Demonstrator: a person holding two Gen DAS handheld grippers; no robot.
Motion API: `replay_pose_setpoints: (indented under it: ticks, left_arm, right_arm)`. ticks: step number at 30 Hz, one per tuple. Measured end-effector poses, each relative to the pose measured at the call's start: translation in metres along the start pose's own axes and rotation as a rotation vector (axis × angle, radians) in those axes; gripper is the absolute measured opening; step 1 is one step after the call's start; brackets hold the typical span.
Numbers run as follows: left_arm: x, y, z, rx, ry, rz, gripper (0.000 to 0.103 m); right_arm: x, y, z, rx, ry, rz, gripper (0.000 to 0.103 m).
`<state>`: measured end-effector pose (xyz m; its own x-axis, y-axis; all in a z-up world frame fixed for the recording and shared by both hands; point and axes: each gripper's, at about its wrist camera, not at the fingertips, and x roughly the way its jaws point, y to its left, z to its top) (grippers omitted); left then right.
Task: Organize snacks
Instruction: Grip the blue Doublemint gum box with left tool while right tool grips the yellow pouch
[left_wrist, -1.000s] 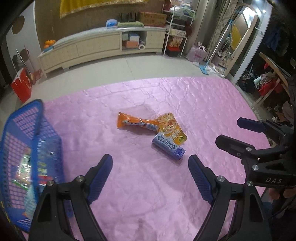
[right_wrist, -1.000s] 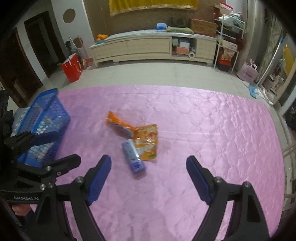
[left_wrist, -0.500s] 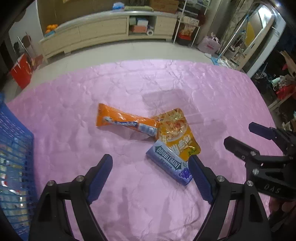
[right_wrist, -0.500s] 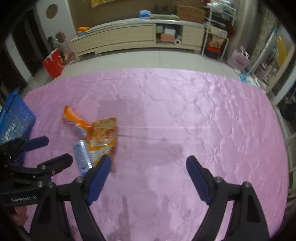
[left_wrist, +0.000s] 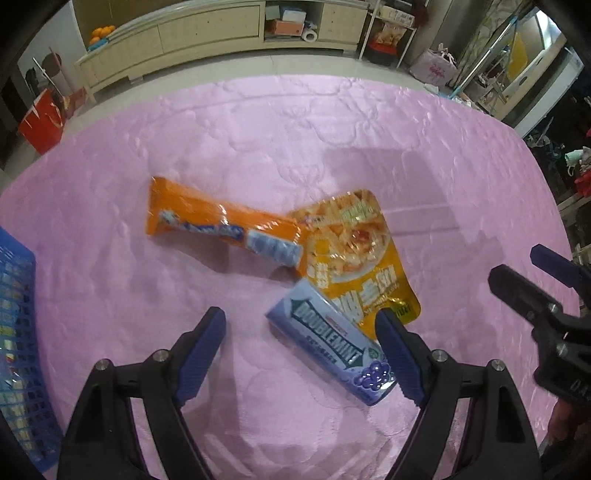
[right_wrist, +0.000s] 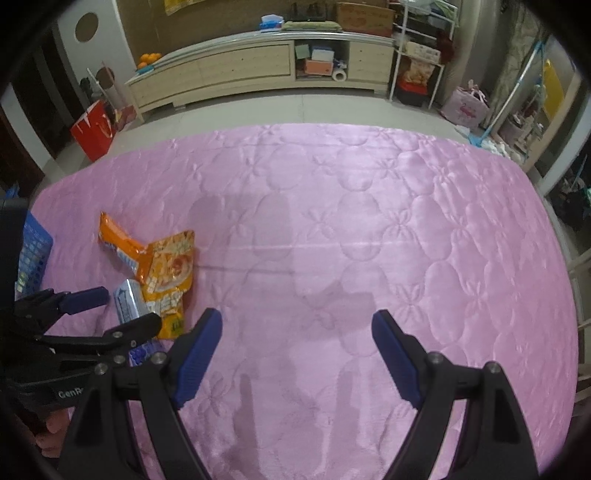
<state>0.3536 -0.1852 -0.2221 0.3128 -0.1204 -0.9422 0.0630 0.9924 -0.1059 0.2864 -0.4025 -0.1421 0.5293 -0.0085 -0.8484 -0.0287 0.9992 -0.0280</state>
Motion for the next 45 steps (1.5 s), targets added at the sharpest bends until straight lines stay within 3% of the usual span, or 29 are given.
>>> replay_pose_setpoints:
  ticks: [2,5,10,14,17,26,35,38,40,45]
  left_arm:
    - [0.000,-0.003,-0.006,0.009,-0.012,0.010,0.075]
    - [-0.003,-0.010,-0.010,0.046,-0.038,0.030,0.056]
    - [-0.010,-0.003,-0.019,0.095,-0.025,0.019,0.043]
    - [-0.018,0.016,-0.032,0.074,-0.019,-0.016,0.036]
    - [-0.021,0.027,-0.039,0.069,-0.024,-0.018,0.035]
    - [-0.036,0.065,-0.048,0.011,-0.056,0.010,0.034]
    - [-0.048,0.089,-0.048,-0.014,-0.094,0.032,0.034]
    - [-0.046,0.086,-0.047,-0.010,-0.099,0.028,0.034]
    - [-0.045,0.087,-0.048,-0.014,-0.098,0.020,0.034]
    - [-0.039,0.085,-0.048,-0.021,-0.090,0.008,0.034]
  right_arm:
    - [0.002,0.003,-0.001,0.001,0.007,0.000,0.086]
    - [0.001,0.006,-0.001,0.002,0.009,0.028,0.086]
    - [0.000,0.019,-0.003,-0.035,0.004,0.007,0.086]
    - [0.007,0.024,-0.005,0.028,0.046,0.115,0.086]
    - [0.009,0.033,-0.003,0.026,0.050,0.147,0.086]
    - [0.030,0.068,0.012,-0.071,0.064,0.129,0.086]
    - [0.052,0.100,0.024,-0.181,0.095,0.057,0.086]
    - [0.049,0.101,0.021,-0.218,0.077,0.063,0.078]
    - [0.046,0.101,0.020,-0.240,0.072,0.074,0.063]
    - [0.044,0.107,0.014,-0.293,0.047,0.085,0.054]
